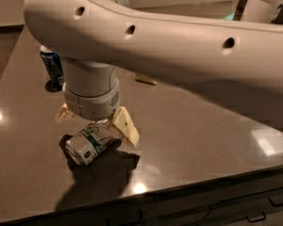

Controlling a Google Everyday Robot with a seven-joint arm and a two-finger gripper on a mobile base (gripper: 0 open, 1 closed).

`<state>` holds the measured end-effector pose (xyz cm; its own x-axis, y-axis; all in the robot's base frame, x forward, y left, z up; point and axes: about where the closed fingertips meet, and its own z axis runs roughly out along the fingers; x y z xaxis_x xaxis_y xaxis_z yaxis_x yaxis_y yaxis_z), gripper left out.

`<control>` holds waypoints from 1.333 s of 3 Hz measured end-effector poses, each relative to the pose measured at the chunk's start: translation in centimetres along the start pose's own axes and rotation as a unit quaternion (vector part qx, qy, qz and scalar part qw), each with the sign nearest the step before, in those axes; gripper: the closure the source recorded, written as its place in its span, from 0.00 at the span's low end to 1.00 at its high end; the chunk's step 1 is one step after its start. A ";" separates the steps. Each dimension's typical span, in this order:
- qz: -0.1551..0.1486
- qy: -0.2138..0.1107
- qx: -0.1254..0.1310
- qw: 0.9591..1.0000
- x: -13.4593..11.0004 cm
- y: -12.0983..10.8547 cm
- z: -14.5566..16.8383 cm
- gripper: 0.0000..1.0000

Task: Place 7up can upright

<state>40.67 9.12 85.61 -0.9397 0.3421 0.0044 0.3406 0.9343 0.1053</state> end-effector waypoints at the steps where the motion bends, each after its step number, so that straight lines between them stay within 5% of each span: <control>1: -0.002 -0.004 0.009 1.000 -0.5 0.0 0.2 0.18; 4: -0.004 -0.007 0.016 1.000 -1.9 1.2 -1.2 0.87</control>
Offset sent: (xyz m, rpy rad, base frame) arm 0.0163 -0.0038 -0.0079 -0.0480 0.0814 -0.6391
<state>42.82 9.41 86.96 -0.9421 0.3351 -0.0102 0.3335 0.9399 0.0736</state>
